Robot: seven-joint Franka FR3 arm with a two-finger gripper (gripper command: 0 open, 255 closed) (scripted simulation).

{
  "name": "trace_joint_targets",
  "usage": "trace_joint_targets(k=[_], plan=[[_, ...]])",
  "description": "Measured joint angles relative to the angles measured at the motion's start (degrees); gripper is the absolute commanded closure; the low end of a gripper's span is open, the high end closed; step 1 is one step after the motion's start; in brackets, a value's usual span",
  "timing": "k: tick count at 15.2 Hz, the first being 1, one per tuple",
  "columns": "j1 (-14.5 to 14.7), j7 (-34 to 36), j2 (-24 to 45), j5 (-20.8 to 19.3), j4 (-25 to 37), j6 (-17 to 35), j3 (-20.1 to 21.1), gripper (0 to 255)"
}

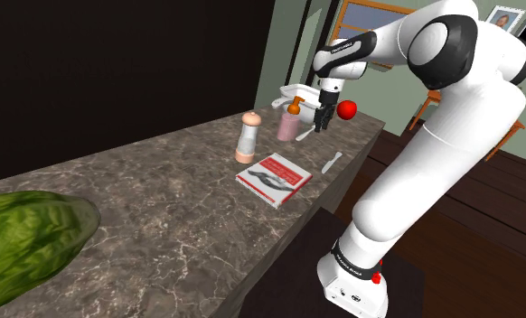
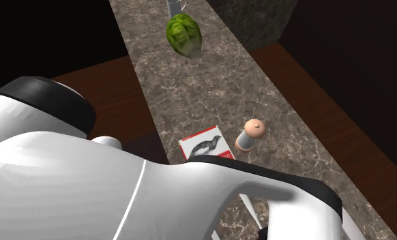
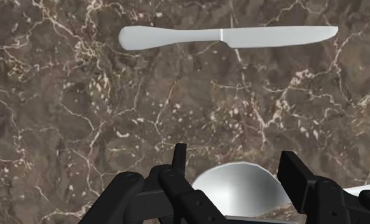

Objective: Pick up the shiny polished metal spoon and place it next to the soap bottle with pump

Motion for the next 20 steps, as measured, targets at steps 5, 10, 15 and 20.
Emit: trace_joint_targets(k=[5, 10, 15, 20], plan=[[-0.13, -0.26, 1.36, 0.48, -2.78, 4.0, -0.25, 255], [-0.28, -0.77, 3.2, 1.26, -4.97, 7.84, -0.47, 255], [-0.34, -1.24, 5.32, 2.29, -6.87, 11.61, -0.51, 255], [-0.46, -1.66, 6.3, 2.79, -7.15, 12.78, -0.57, 255]])
